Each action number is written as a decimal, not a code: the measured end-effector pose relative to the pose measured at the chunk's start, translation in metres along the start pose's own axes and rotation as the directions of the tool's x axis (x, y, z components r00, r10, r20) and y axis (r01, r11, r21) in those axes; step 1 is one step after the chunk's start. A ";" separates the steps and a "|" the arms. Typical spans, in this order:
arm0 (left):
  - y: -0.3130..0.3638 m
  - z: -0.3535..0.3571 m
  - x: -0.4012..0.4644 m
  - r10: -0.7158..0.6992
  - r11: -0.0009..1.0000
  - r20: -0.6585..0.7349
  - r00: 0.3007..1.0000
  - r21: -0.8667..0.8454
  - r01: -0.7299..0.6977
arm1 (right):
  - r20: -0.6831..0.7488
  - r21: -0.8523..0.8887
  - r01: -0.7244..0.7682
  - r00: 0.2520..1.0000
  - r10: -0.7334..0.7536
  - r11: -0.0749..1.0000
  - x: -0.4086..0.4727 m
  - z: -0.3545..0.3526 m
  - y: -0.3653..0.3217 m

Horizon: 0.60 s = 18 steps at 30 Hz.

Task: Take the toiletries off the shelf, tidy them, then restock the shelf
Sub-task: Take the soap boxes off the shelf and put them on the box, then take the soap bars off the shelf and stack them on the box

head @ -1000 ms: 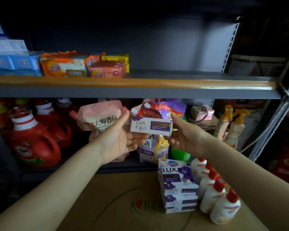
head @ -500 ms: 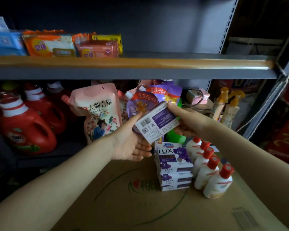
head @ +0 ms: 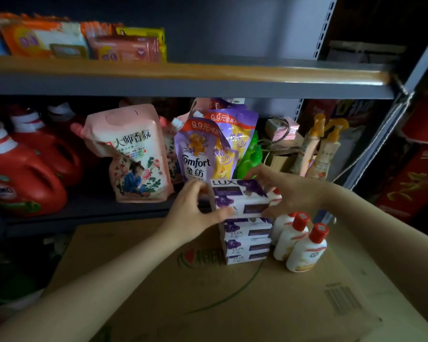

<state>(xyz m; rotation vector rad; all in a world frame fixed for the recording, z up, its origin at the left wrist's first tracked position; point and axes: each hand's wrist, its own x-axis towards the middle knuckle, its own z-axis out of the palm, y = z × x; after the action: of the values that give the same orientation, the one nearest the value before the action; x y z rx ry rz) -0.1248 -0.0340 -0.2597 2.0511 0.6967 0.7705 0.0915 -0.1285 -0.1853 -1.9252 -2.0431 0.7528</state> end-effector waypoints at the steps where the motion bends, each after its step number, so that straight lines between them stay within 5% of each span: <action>1: -0.002 0.006 -0.002 -0.024 1.000 0.022 0.999 0.008 0.024 | 0.010 -0.053 -0.004 1.000 0.004 0.999 0.001 0.004 0.003; 7: -0.013 0.021 0.001 -0.186 0.981 0.224 0.957 0.099 0.168 | 0.001 -0.075 -0.021 1.000 0.021 0.997 0.004 0.017 0.010; 14: -0.015 0.030 -0.002 -0.197 0.968 0.175 0.965 0.194 0.162 | 0.072 -0.239 0.081 0.995 -0.066 0.968 0.016 0.019 0.010; 18: -0.004 0.020 0.002 -0.165 0.974 0.203 0.965 0.188 0.127 | 0.044 -0.177 0.148 0.989 -0.142 0.973 0.019 -0.003 -0.003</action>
<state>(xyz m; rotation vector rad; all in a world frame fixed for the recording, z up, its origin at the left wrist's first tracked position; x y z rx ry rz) -0.1097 -0.0405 -0.2722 2.1717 0.8024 0.4040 0.0883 -0.1091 -0.1845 -1.8372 -2.3131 0.5863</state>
